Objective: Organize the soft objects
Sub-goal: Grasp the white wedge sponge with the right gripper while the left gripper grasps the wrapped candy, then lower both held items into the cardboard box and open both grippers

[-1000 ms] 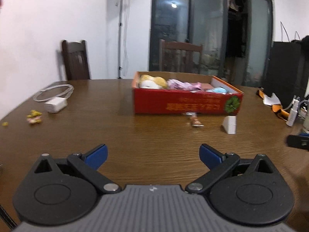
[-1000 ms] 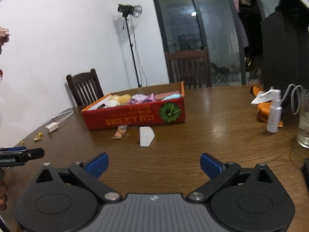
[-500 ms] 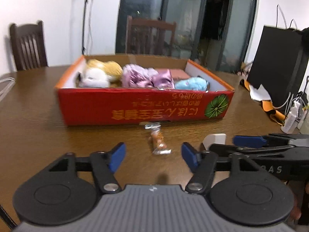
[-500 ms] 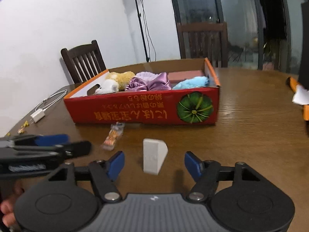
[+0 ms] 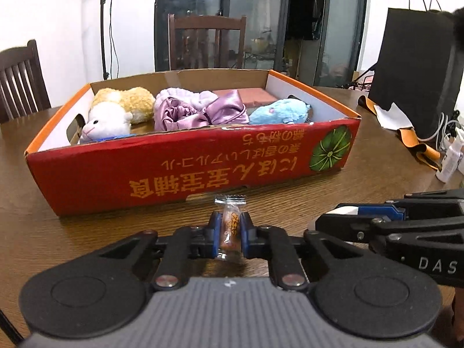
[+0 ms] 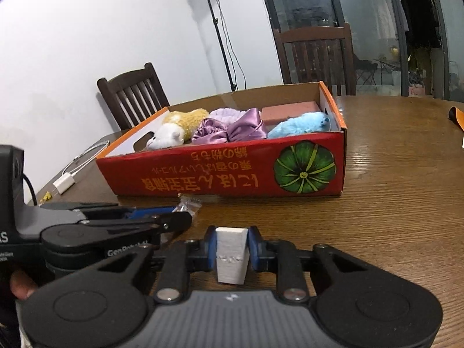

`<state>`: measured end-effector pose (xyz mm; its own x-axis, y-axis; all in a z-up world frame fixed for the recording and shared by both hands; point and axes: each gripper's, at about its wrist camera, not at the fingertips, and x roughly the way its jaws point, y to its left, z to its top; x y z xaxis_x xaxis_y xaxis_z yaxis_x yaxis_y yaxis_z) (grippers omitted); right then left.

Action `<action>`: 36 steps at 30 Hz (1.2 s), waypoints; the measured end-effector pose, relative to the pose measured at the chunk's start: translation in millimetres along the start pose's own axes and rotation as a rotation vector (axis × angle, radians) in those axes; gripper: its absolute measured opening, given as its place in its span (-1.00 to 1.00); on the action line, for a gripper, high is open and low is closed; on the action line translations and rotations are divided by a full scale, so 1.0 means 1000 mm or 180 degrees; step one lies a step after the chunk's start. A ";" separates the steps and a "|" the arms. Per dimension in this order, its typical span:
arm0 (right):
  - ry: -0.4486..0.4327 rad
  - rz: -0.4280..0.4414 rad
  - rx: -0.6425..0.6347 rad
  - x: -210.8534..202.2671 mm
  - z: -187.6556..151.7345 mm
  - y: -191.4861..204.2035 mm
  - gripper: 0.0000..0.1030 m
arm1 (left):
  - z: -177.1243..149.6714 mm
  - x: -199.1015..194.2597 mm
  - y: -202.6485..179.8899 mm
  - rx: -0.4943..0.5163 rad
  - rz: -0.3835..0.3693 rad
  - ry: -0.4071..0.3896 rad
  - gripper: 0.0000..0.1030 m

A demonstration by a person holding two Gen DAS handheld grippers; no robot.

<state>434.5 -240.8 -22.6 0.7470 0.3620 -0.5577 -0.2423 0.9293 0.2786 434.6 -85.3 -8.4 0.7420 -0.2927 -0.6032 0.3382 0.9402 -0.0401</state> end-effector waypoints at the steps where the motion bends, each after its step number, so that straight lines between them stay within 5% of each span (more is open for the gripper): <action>1: 0.0003 -0.0006 -0.0023 0.000 -0.001 0.001 -0.57 | 0.001 -0.001 0.001 -0.0014 -0.0009 0.0011 -0.73; 8: -0.0059 -0.0070 -0.0003 -0.009 -0.006 0.005 -0.60 | -0.006 -0.041 -0.001 -0.0172 -0.0039 -0.0101 -0.74; 22: -0.0273 0.0048 0.0091 -0.097 -0.052 0.045 -0.60 | -0.057 -0.176 0.010 -0.0552 0.0026 -0.0481 -0.73; 36: -0.0353 0.0144 -0.0136 -0.107 -0.033 0.071 -0.60 | -0.047 -0.186 0.031 -0.0632 -0.0033 -0.0681 -0.73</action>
<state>316.5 -210.9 31.1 0.7980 0.3956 -0.4547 -0.3018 0.9153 0.2667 280.0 6.2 64.6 0.8515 -0.3126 -0.4209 0.2421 0.9465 -0.2132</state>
